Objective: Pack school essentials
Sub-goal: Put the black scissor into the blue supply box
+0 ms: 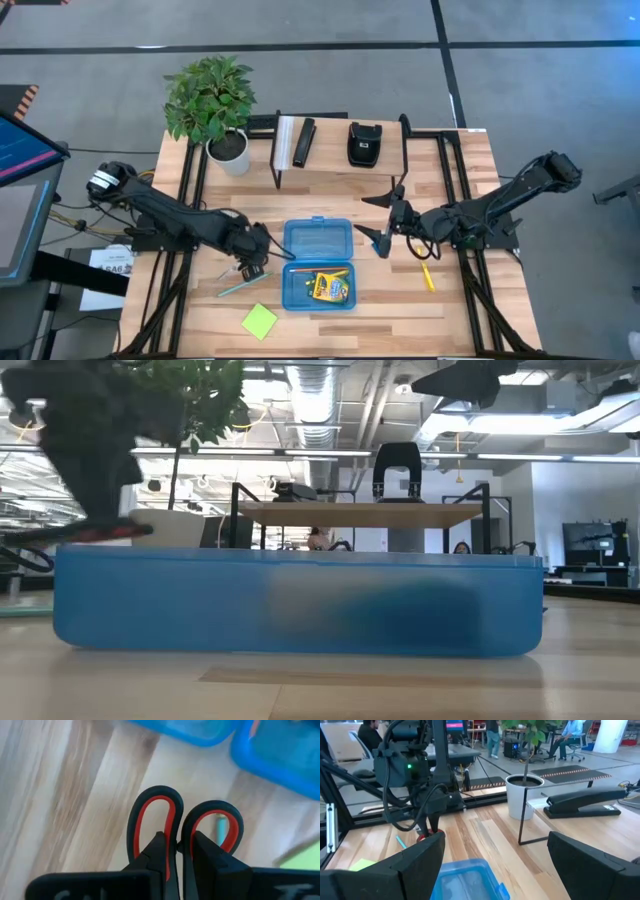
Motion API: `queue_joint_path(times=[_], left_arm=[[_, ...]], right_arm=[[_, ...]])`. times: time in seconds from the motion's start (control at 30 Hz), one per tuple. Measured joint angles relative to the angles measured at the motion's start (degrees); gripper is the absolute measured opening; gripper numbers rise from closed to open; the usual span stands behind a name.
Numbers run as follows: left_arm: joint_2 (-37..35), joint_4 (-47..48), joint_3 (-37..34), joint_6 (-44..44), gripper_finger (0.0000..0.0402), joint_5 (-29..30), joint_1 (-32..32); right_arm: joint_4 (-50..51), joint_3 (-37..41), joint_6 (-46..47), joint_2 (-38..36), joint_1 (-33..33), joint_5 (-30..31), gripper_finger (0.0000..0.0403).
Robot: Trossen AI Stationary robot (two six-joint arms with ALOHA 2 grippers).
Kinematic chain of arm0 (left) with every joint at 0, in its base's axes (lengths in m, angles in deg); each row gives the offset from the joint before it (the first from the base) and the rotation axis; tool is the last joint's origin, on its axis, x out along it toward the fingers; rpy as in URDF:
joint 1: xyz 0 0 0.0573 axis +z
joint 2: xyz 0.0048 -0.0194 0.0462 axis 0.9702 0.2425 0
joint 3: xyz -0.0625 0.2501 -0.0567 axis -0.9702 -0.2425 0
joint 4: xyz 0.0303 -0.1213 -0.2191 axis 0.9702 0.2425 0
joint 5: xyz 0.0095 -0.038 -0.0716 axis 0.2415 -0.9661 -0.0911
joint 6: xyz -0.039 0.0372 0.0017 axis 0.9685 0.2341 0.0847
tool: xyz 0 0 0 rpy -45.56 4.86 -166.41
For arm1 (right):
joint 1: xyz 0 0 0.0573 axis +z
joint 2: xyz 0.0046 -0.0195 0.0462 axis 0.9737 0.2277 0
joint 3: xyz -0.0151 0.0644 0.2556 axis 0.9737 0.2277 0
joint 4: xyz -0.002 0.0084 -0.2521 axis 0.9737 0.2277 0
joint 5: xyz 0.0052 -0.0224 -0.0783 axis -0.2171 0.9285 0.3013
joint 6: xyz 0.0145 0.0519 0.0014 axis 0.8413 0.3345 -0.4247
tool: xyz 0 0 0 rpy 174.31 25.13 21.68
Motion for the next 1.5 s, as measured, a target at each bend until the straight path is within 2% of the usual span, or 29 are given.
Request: queue_joint_path(times=[0.1, 0.23, 0.5, 0.6, 0.8, 1.1, 1.3, 1.5], left_arm=[[0.0, -0.2, 2.8, -3.3, 0.0033, -1.3, 1.6], [0.2, -1.2, 7.1, -7.2, 0.0033, 0.5, 3.8], [1.1, -11.8, 12.1, -15.8, 0.0033, -2.5, 6.9], [4.8, -12.3, 15.1, -18.9, 0.0033, -3.5, 7.4], [17.8, -12.0, 26.6, -28.1, 0.0033, -8.0, 7.2], [32.3, -8.8, 41.2, -37.8, 0.0033, -9.5, 7.2], [36.4, -8.5, 43.4, -42.0, 0.0035, -12.6, 7.0], [36.9, -11.4, 43.3, -42.1, 0.0097, -13.5, 6.8]], right_arm=[[-0.9, 0.0, -0.5, 0.0, 0.1, 0.0, 0.0372], [-0.7, 0.0, -1.3, -0.4, 0.1, 0.0, 0.0372], [0.0, -2.0, -9.0, -7.0, 2.9, 0.1, 0.0372], [0.1, -2.3, -11.4, -9.7, 3.7, 0.2, 0.0372], [0.9, -2.3, -12.5, -13.6, 4.0, 0.2, 0.0372], [2.9, -2.3, -12.5, -15.7, 4.0, 0.3, 0.0372], [3.4, -2.3, -12.4, -15.8, 4.1, 0.3, 0.0372], [4.5, -2.3, -12.5, -15.8, 3.8, 0.3, 0.0372]])
